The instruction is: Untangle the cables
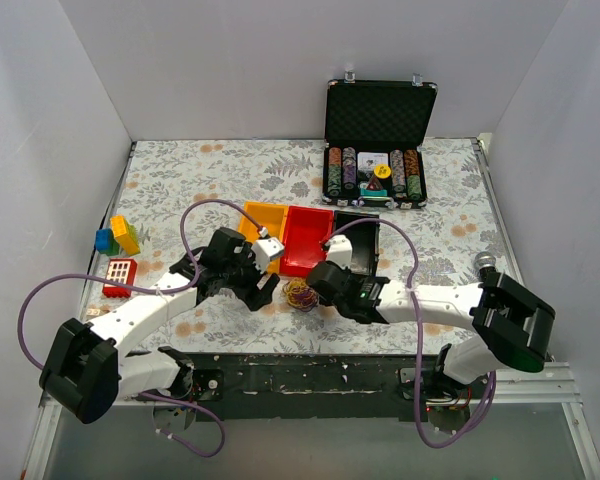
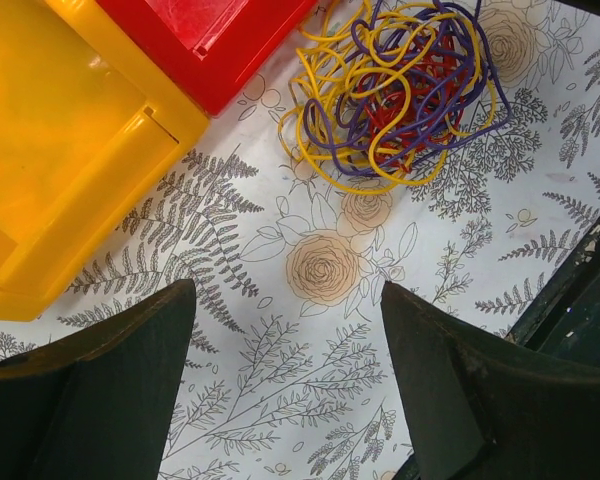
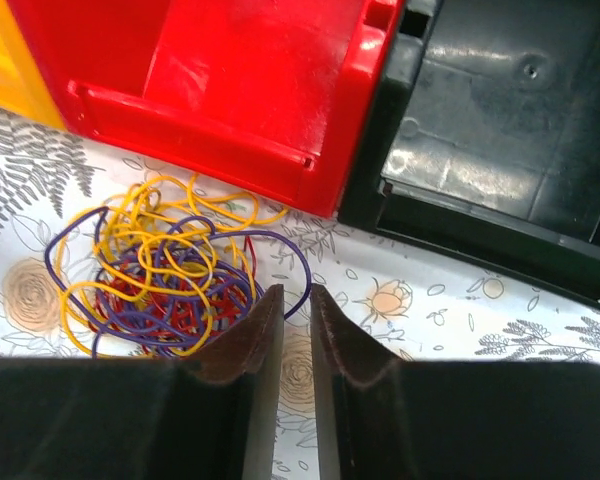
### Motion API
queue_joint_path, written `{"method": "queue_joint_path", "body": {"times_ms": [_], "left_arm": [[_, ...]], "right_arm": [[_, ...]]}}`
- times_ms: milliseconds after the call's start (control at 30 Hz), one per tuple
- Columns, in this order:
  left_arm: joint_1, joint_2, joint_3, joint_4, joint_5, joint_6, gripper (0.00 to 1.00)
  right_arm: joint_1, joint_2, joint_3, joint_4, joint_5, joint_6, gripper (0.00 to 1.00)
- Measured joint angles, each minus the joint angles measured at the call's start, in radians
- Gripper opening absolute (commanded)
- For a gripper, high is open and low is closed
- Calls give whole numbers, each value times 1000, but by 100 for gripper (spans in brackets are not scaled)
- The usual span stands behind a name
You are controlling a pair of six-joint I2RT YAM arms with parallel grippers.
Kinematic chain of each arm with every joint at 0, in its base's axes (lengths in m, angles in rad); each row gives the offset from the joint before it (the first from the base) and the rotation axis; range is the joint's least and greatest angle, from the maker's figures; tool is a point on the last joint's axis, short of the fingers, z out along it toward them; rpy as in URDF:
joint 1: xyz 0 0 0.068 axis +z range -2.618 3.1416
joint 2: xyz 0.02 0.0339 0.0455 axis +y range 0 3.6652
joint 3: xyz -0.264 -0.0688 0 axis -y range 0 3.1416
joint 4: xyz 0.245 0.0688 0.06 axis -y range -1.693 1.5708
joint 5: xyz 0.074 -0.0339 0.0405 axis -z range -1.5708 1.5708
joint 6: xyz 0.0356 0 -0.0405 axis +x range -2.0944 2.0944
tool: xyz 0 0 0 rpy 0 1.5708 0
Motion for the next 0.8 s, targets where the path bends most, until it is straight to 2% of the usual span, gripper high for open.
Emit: {"method": "queue_joint_path", "body": {"times_ms": [167, 333, 367, 433, 467, 633, 800], "left_arm": [[0, 12, -11, 16, 0, 8, 75], [0, 60, -14, 47, 0, 16, 75], [0, 72, -14, 56, 0, 16, 75], [0, 95, -14, 73, 0, 17, 75], [0, 108, -14, 81, 0, 17, 75], [-2, 149, -14, 108, 2, 20, 75], [-11, 162, -14, 137, 24, 18, 75]], "right_arm": [[-5, -9, -31, 2, -7, 1, 27], [-8, 23, -23, 25, -20, 0, 26], [-9, 37, -18, 27, -23, 1, 24], [-9, 66, -8, 34, -26, 0, 7], [-9, 78, -6, 37, -29, 1, 2], [-9, 82, -22, 39, -47, 10, 1], [-8, -15, -137, 43, -70, 31, 1]]}}
